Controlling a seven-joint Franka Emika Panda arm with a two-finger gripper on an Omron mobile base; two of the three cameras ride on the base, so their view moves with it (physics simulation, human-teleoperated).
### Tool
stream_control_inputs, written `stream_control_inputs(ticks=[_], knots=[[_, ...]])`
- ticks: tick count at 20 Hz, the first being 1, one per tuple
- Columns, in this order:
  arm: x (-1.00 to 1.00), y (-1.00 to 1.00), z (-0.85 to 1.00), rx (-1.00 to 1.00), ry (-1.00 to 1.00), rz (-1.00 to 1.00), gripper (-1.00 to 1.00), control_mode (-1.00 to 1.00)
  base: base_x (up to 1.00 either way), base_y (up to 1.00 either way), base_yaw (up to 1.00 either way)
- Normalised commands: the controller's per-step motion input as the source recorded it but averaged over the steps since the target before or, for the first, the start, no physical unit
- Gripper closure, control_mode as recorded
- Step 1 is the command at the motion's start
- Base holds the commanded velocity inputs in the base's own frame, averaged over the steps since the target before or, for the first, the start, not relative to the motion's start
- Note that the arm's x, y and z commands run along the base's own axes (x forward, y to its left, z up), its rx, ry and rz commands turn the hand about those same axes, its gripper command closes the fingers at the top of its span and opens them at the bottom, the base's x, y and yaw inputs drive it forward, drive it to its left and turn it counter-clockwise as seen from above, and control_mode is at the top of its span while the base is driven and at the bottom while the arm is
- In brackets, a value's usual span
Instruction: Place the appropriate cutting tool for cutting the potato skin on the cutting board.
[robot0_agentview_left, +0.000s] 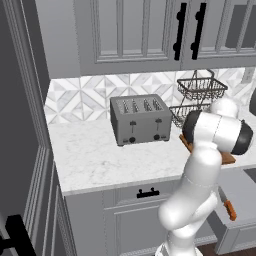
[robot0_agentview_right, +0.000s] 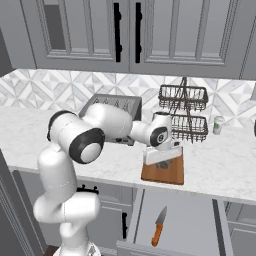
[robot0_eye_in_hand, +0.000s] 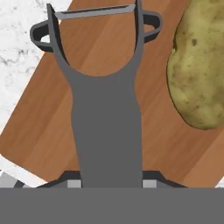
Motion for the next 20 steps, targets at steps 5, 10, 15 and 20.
stream_control_inputs(ticks=[5,10,15,20], knots=[[0.15,0.0,-0.49,0.0,-0.03,0.0,1.0,-1.0,0.0,0.0,0.0],[0.01,0.01,-0.19,0.03,0.0,0.0,1.0,-1.0,0.0,0.0,0.0],[0.0,0.23,-0.18,0.0,-0.01,0.0,-1.0,-1.0,0.0,0.0,0.0],[0.0,0.32,-0.01,0.0,-0.03,-0.03,-1.0,-1.0,0.0,0.0,0.0]])
